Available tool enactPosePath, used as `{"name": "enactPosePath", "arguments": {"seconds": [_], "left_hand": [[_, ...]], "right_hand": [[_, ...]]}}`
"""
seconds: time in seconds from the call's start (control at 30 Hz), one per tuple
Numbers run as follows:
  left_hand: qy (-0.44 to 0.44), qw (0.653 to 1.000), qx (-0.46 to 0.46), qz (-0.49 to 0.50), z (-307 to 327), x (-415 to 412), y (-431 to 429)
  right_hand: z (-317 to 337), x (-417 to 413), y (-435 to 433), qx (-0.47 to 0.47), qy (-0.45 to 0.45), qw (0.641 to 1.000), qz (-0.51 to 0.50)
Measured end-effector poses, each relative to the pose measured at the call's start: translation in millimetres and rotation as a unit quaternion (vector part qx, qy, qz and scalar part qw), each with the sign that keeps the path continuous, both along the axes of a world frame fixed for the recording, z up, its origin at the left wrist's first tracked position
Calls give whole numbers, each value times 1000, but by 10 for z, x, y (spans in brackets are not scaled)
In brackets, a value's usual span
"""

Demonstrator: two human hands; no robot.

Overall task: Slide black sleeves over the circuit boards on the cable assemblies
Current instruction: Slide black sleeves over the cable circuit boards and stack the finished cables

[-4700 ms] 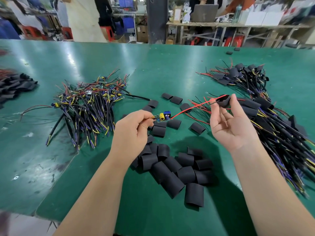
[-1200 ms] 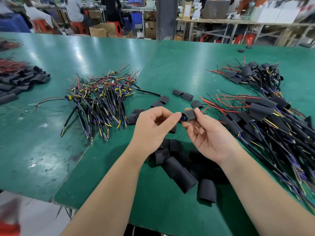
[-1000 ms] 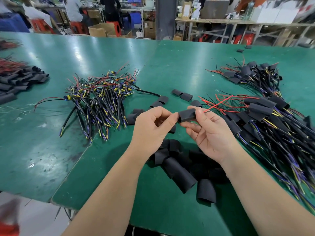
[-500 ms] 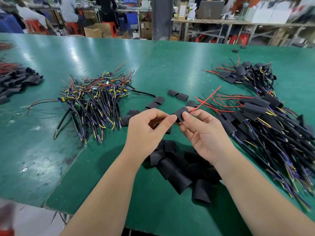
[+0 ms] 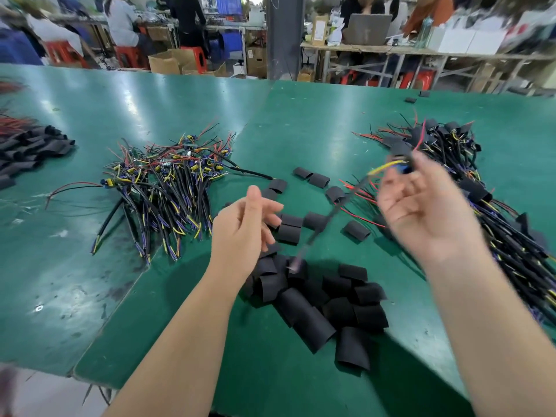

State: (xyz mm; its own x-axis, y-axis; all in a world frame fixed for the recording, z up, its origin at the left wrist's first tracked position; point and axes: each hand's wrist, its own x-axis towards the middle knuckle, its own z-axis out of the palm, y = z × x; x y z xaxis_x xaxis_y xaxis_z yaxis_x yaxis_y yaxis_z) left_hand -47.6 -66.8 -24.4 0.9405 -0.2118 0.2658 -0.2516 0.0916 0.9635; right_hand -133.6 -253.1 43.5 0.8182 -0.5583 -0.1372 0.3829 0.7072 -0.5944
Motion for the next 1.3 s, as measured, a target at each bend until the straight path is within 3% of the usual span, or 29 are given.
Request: {"name": "enactPosePath", "arguments": {"seconds": [0.07, 0.1, 0.13, 0.17, 0.2, 0.27, 0.33, 0.4, 0.5, 0.67, 0.77, 0.9, 0.97, 1.1, 1.2, 1.3], "left_hand": [[-5, 999, 4, 35, -22, 56, 24], [-16, 999, 17, 50, -45, 79, 36], [-28, 997, 30, 61, -65, 96, 42], [-41, 996, 43, 68, -83, 106, 43], [-56, 994, 58, 73, -100, 109, 39], [-97, 987, 101, 83, -133, 106, 32], [-145, 972, 156, 101, -166, 110, 41], [-184, 951, 208, 137, -172, 121, 70], [-187, 938, 213, 197, -151, 166, 110], [-159, 933, 208, 246, -159, 216, 119], [-160, 937, 188, 248, -188, 248, 133], [-157, 939, 159, 260, -216, 304, 134], [-154, 938, 158, 266, -223, 333, 116], [-163, 939, 144, 268, -238, 359, 108], [-156, 944, 99, 275, -238, 386, 139], [-157, 933, 39, 321, -204, 405, 192]], "right_hand": [[153, -48, -229, -82, 42, 994, -52], [198, -64, -325, -179, 79, 976, -99], [222, -72, -402, -313, 131, 928, -153], [221, -68, -464, -456, 193, 848, -190], [183, -42, -514, -585, 257, 743, -199], [35, 48, -560, -727, 368, 557, -160], [-164, 151, -523, -778, 435, 441, -110], [-330, 225, -425, -801, 446, 389, -87], [-408, 403, -281, -827, 406, 378, -88], [-511, 890, -87, -839, 350, 417, 14], [-598, 1070, -53, -833, 355, 418, 69], [-544, 1293, -18, -822, 311, 467, -99], [-515, 1453, -18, -824, 307, 462, -115], [-576, 1736, -66, -816, 364, 446, 53], [-621, 1833, -25, -803, 359, 434, 195], [-654, 1733, 128, -810, 306, 461, 197]]}}
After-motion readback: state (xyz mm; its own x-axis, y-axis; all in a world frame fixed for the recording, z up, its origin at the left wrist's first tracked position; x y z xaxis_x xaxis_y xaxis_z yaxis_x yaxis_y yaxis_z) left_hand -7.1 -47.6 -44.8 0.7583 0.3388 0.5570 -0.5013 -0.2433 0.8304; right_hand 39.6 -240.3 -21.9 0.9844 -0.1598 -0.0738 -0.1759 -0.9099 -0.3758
